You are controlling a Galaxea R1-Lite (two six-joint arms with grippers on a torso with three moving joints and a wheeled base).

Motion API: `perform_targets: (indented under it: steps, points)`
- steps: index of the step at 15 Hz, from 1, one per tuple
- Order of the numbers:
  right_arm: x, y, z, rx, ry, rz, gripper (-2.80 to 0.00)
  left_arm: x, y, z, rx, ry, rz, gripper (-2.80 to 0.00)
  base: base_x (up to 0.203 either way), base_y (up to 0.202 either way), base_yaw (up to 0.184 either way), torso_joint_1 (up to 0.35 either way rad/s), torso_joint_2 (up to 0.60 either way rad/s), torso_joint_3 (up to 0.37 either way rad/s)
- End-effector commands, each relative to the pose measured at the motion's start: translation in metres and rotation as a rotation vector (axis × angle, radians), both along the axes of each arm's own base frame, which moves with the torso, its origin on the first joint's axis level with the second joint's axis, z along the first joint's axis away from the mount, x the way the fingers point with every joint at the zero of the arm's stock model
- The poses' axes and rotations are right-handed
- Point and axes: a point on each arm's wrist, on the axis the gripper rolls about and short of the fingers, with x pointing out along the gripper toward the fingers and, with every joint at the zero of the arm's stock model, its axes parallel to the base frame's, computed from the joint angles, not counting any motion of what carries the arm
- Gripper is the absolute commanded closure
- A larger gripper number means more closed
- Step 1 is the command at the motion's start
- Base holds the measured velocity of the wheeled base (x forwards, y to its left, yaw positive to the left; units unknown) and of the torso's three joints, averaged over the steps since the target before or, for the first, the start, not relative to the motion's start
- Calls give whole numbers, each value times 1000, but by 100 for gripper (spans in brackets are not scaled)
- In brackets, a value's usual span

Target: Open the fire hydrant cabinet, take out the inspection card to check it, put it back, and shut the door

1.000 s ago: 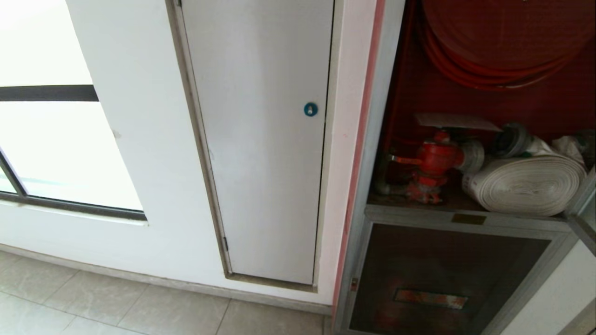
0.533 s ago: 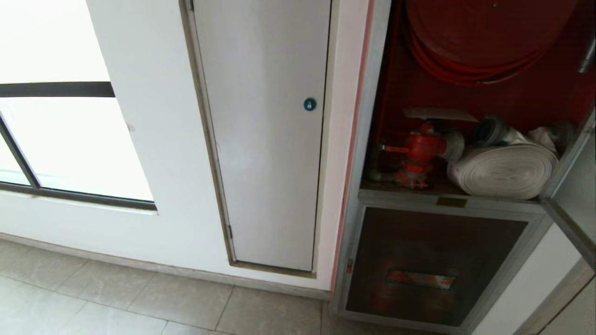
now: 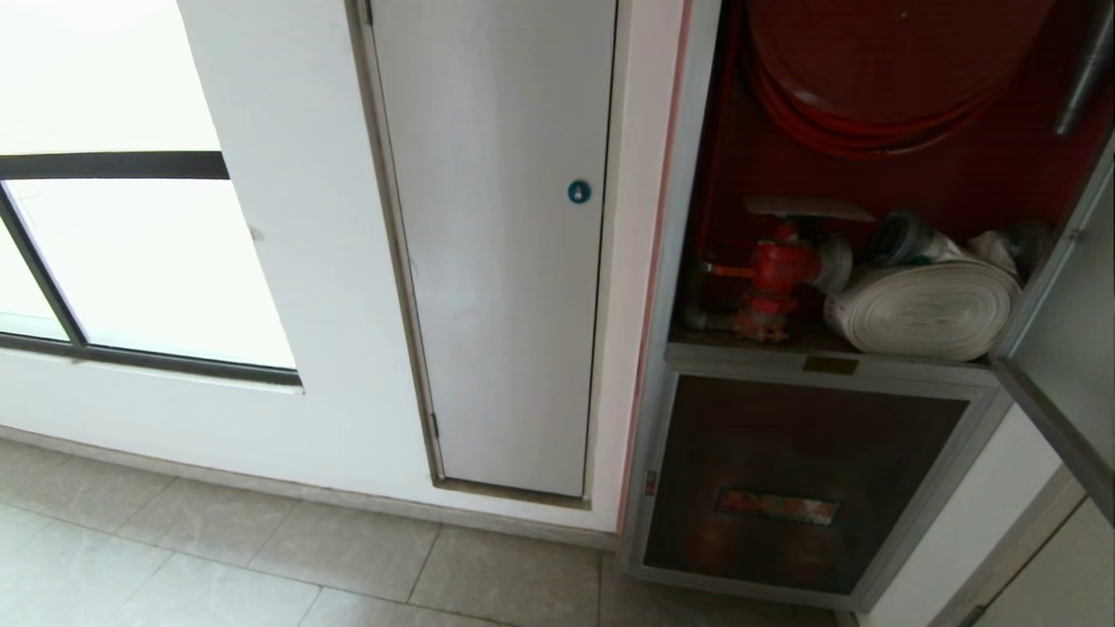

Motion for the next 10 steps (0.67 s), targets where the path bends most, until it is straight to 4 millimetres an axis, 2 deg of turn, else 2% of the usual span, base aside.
perform_targets:
  steps: [1,10]
  points:
    - [0,0,0,0,-2,1,0,1,0,-2,1,7,0,0,0,0,0,0,0,0]
    - [0,0,0,0,-2,1,0,1,0,-2,1,7,0,0,0,0,0,0,0,0]
